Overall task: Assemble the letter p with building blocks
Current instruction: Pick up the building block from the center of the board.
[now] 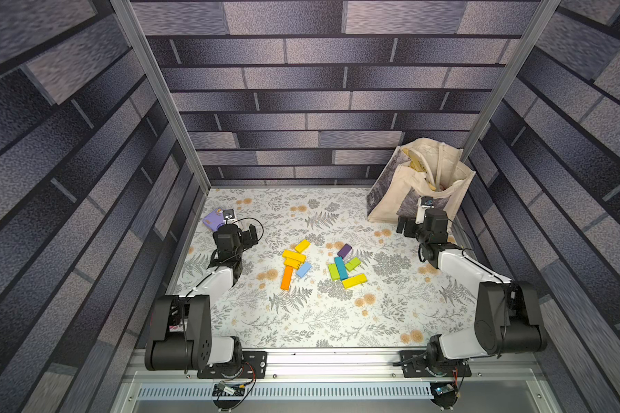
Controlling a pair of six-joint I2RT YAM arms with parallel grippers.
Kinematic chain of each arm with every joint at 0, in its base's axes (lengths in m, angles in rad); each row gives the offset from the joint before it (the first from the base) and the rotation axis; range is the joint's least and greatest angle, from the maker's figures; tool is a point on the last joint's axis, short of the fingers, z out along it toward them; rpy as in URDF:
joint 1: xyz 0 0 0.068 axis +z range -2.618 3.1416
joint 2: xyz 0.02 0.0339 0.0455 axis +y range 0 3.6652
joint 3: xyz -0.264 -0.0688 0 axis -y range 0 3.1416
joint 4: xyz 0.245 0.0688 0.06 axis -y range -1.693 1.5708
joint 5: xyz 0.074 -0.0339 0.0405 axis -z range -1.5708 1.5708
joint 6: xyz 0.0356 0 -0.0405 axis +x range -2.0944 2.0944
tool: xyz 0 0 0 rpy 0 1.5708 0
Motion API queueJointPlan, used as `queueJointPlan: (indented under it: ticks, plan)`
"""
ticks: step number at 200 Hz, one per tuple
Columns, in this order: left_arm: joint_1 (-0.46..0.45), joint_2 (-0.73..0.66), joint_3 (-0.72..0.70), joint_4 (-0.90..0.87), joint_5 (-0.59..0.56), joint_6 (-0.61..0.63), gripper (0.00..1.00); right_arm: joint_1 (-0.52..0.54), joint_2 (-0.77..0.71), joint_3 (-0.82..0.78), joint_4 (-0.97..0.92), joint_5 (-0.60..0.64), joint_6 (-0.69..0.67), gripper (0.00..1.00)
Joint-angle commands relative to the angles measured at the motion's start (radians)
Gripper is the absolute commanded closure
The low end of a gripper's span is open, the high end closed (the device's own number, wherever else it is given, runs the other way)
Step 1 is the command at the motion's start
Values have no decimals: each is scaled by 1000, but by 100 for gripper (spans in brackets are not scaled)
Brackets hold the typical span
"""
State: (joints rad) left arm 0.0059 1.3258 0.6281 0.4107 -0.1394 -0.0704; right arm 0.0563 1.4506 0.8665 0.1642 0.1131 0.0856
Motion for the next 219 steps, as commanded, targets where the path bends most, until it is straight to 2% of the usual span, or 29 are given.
queueJointPlan:
  ticks: [1,21,49,83,117,138,165,219]
  plan:
    - [-12,-54,46,-202,-6,-79,0,8,-11,59,-329,-41,95,0]
    - [-52,-76,86,-286,-7,-137,0,29,-7,107,-418,-86,128,1]
    - [-172,-66,163,-380,-52,-143,0,107,17,188,-551,-41,100,1]
    - [-274,-30,222,-387,-58,-163,0,204,63,258,-613,-92,116,3]
    - [-285,22,280,-424,0,-215,0,322,130,275,-640,-87,93,13]
    - [-285,39,296,-438,46,-232,0,399,156,272,-643,-79,91,15]
    - [-285,56,295,-432,59,-238,0,497,203,273,-642,-5,86,14]
    - [-281,112,340,-442,101,-218,0,547,326,367,-648,-5,106,12]
